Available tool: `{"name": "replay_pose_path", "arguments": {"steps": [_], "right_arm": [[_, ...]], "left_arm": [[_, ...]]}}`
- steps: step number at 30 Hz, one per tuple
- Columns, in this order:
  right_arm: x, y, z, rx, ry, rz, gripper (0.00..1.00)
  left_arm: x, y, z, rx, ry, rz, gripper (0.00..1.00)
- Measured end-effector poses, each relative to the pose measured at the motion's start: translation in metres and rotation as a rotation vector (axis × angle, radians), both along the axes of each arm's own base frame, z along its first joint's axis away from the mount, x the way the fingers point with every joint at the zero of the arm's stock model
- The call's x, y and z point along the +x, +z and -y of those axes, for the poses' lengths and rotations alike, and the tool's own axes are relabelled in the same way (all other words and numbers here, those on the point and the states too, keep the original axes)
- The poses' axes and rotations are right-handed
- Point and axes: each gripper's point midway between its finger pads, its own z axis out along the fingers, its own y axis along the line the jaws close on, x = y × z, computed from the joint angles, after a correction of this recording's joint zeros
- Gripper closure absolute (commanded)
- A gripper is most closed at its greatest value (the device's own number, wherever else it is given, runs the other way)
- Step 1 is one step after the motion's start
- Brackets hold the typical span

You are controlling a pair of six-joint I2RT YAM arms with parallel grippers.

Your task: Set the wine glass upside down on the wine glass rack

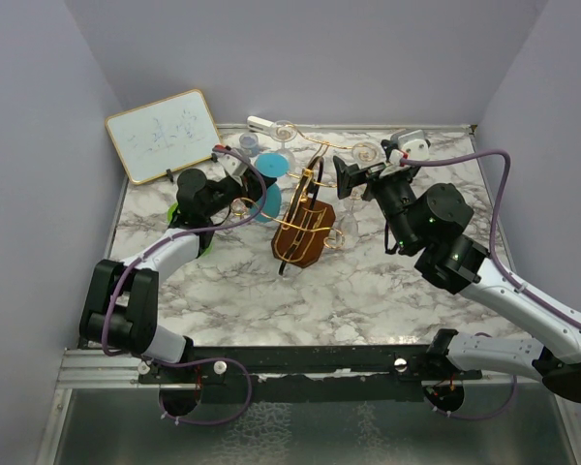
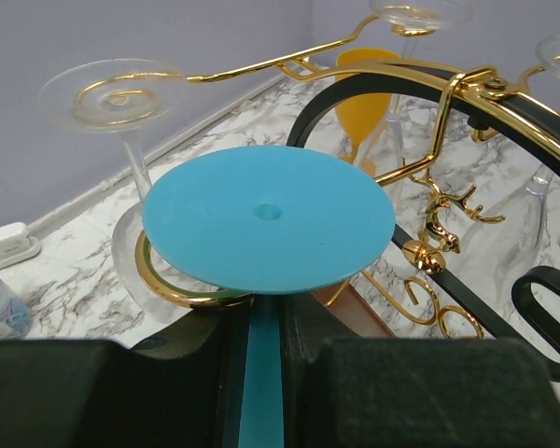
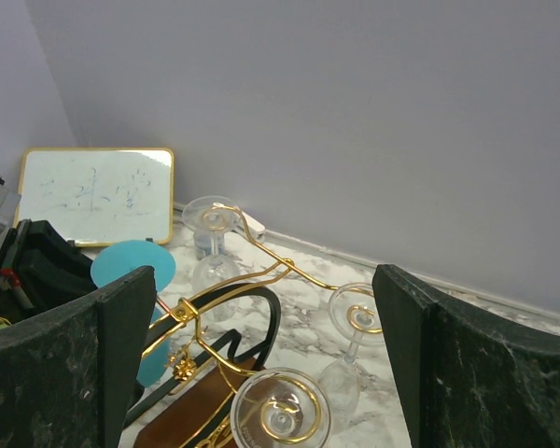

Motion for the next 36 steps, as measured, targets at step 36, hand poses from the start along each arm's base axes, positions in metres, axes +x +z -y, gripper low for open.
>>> {"name": "replay_pose_path", "arguments": {"steps": [36], "right_arm": [[-0.001, -0.012, 0.009, -0.033, -0.029, -0.005, 0.01]], "left_arm": [[-0.006, -0.001, -0.02, -0.009, 0.065, -0.015, 1.0]]}}
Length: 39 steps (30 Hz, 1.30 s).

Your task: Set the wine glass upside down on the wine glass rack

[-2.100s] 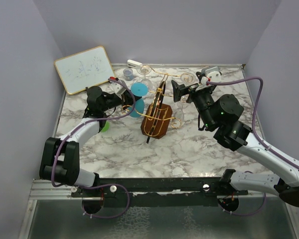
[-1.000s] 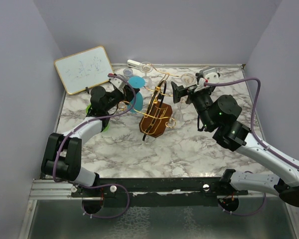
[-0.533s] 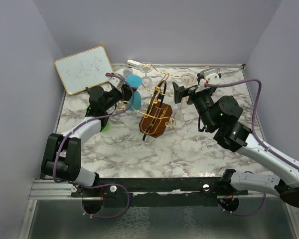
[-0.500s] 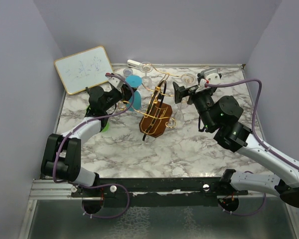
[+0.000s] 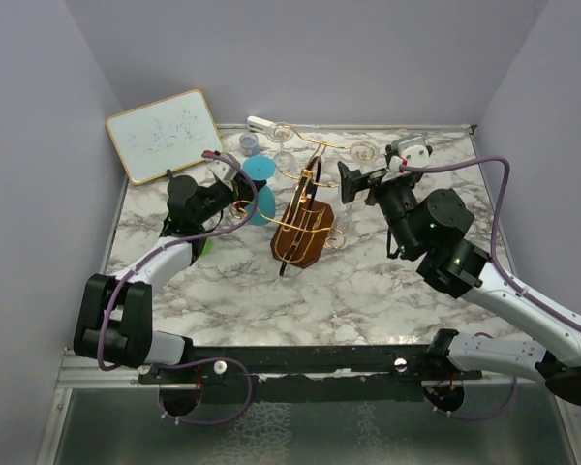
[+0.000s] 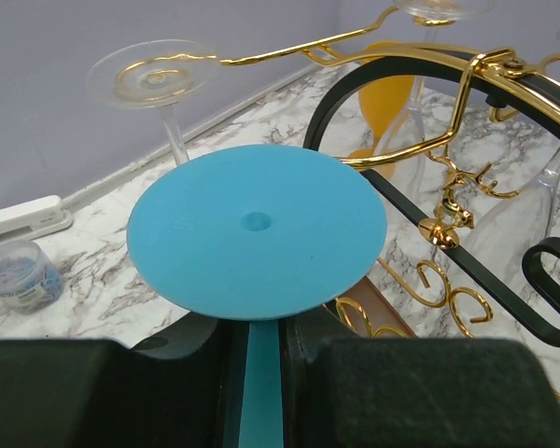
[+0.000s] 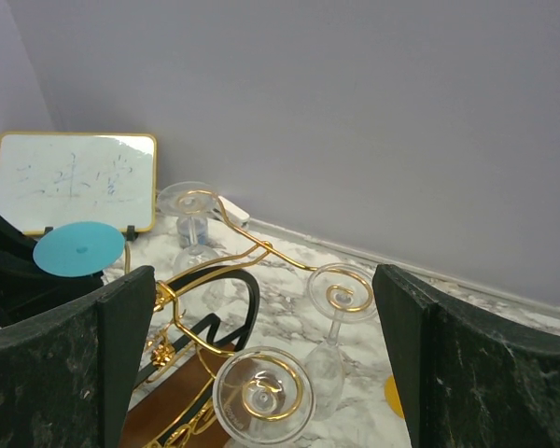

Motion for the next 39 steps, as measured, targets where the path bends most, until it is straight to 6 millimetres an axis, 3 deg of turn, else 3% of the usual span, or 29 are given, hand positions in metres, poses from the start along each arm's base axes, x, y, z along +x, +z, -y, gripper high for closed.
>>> {"name": "replay_pose_path", "arguments": {"steps": [10, 18, 27, 39], "right_arm": [[0.0, -0.005, 0.001, -0.006, -0.004, -0.006, 0.01], [-0.001, -0.005, 0.002, -0.006, -0.004, -0.005, 0.01], [-0.002, -0.005, 0.004, -0.006, -0.005, -0.001, 0.01], [-0.005, -0.005, 0.008, -0.008, -0.007, 0.003, 0.01]], "left_arm": [[-0.021, -0.001, 0.011, 0.004, -0.06, -0.005, 0.97], [-0.026, -0.003, 0.009, 0.032, -0.06, -0.008, 0.62], [-0.029, -0.025, 0.002, 0.093, -0.019, -0.08, 0.35], [-0.029, -0.019, -0.021, 0.128, 0.062, -0.074, 0.29]]}}
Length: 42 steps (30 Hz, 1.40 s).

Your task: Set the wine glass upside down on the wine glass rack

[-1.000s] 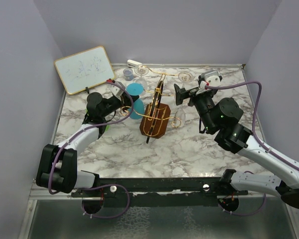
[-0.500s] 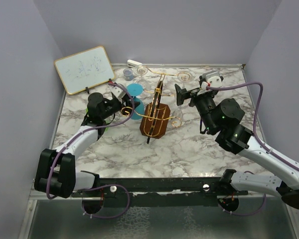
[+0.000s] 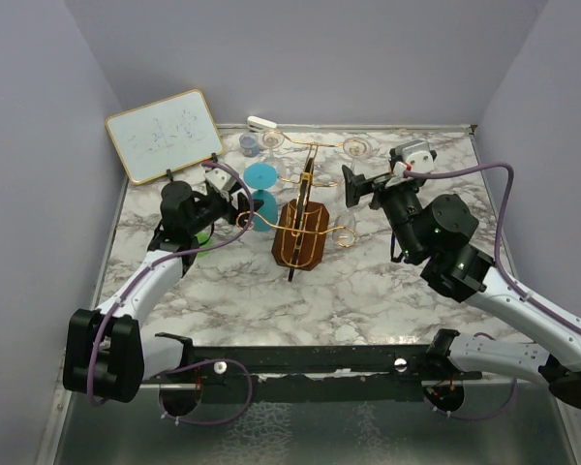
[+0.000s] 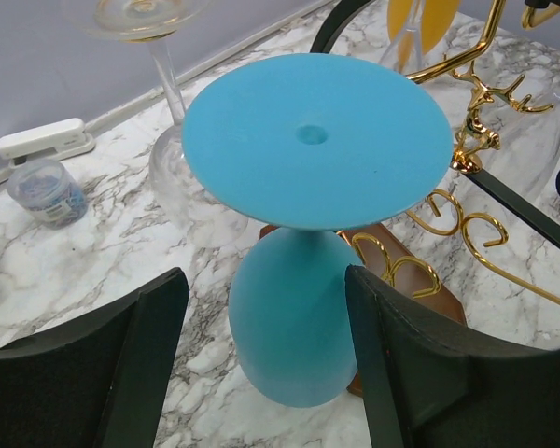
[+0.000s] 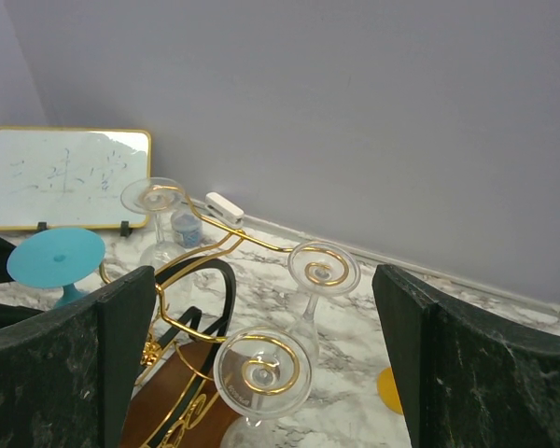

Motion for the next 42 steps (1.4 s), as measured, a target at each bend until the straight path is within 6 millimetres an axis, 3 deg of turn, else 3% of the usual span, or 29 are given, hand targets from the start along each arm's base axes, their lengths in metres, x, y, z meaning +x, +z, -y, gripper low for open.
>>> {"name": "replay_pose_path", "arguments": {"steps": [10, 15, 21, 23, 27, 29, 32, 35, 39, 42], "right_arm": [[0.0, -0.002, 0.0, -0.003, 0.0, -0.003, 0.01], [0.0, -0.004, -0.001, 0.006, 0.004, -0.013, 0.01], [-0.003, -0.011, 0.001, 0.003, 0.008, -0.045, 0.01], [-0.006, -0.007, 0.006, 0.011, 0.009, -0.036, 0.01], [-0.022, -0.003, 0.024, 0.051, 0.023, 0.003, 0.01], [-0.029, 0.005, 0.032, 0.105, 0.025, 0.006, 0.01], [-0.03, 0.013, 0.041, 0.193, -0.013, -0.076, 0.01], [-0.032, 0.025, 0.041, 0.268, -0.015, -0.155, 0.01], [-0.045, 0.0, 0.032, 0.222, 0.076, -0.218, 0.01], [-0.061, -0.017, 0.04, 0.204, 0.124, -0.233, 0.01]], "left_arm": [[0.002, 0.001, -0.023, 0.038, 0.052, 0.014, 0.25], [0.007, -0.002, -0.047, 0.065, 0.118, -0.035, 0.25], [0.021, 0.032, -0.086, 0.104, 0.247, -0.065, 0.28], [0.021, 0.047, -0.099, 0.127, 0.292, -0.079, 0.37], [0.014, 0.07, -0.115, 0.184, 0.366, -0.139, 0.78], [0.012, 0.074, -0.125, 0.22, 0.413, -0.191, 0.86], [0.011, 0.065, -0.141, 0.278, 0.478, -0.297, 0.81], [0.003, 0.041, -0.158, 0.316, 0.519, -0.436, 0.78], [-0.008, 0.021, -0.177, 0.332, 0.55, -0.581, 0.78], [-0.009, 0.012, -0.184, 0.333, 0.553, -0.642, 0.77]]}}
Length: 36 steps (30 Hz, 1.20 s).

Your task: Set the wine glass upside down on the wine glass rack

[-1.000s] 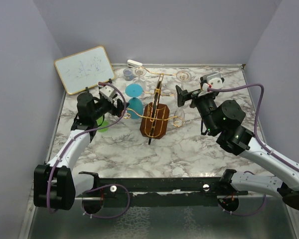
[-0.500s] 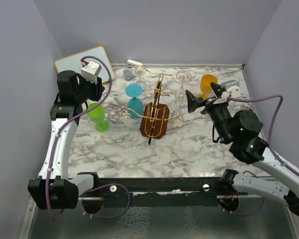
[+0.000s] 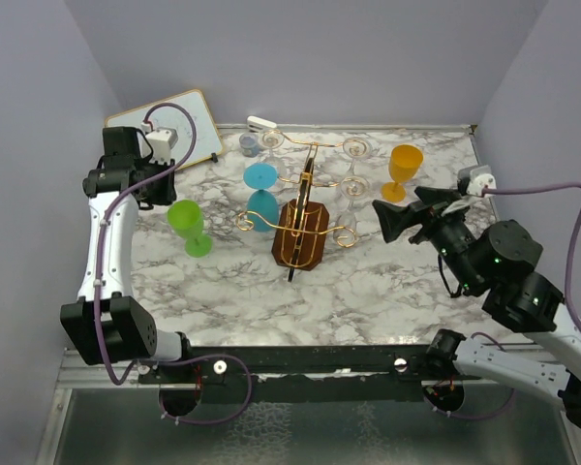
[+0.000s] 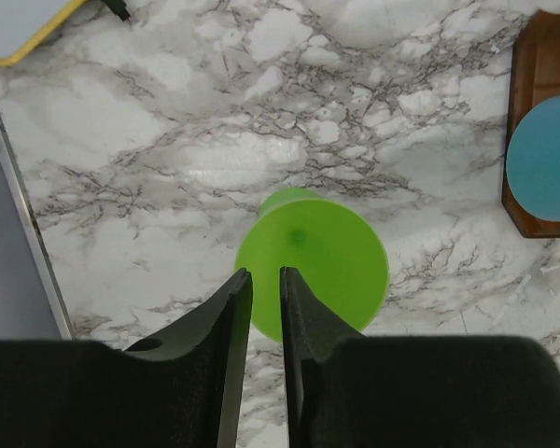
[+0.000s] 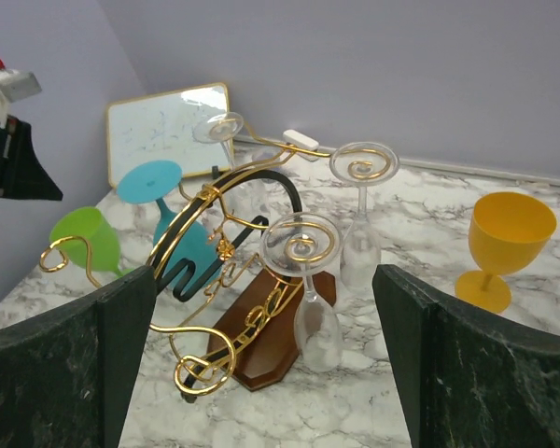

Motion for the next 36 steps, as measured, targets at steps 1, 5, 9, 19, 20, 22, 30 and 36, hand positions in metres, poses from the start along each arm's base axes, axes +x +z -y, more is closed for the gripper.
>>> {"name": "replay_pose_path", "arguments": {"steps": [1, 5, 9, 19, 20, 22, 30, 36], "right_arm": [[-0.005, 0.0, 0.006, 0.009, 0.002, 0.005, 0.01], [-0.019, 0.016, 0.024, 0.072, 0.003, 0.043, 0.01], [-0.019, 0.02, 0.023, 0.083, 0.004, 0.043, 0.01], [-0.008, -0.006, -0.008, 0.013, 0.06, -0.036, 0.01], [-0.007, -0.007, -0.009, 0.011, 0.061, -0.038, 0.01], [-0.007, -0.008, -0.01, 0.009, 0.063, -0.04, 0.01], [-0.007, -0.01, -0.013, 0.009, 0.075, -0.048, 0.01], [-0.005, -0.017, -0.017, 0.0, 0.076, -0.065, 0.01]], "left_arm": [[0.0, -0.005, -0.001, -0.003, 0.003, -0.019, 0.77], [-0.002, -0.025, -0.001, -0.013, 0.005, -0.092, 0.75], [-0.002, -0.042, -0.002, -0.015, 0.008, -0.137, 0.74], [-0.003, -0.066, -0.011, 0.021, 0.038, -0.172, 0.73], [-0.003, -0.065, -0.011, 0.021, 0.038, -0.17, 0.73], [-0.002, -0.064, -0.011, 0.021, 0.038, -0.168, 0.73], [-0.004, -0.054, -0.019, 0.066, 0.065, -0.135, 0.71], [0.0, -0.045, -0.022, 0.076, 0.073, -0.112, 0.71]]}}
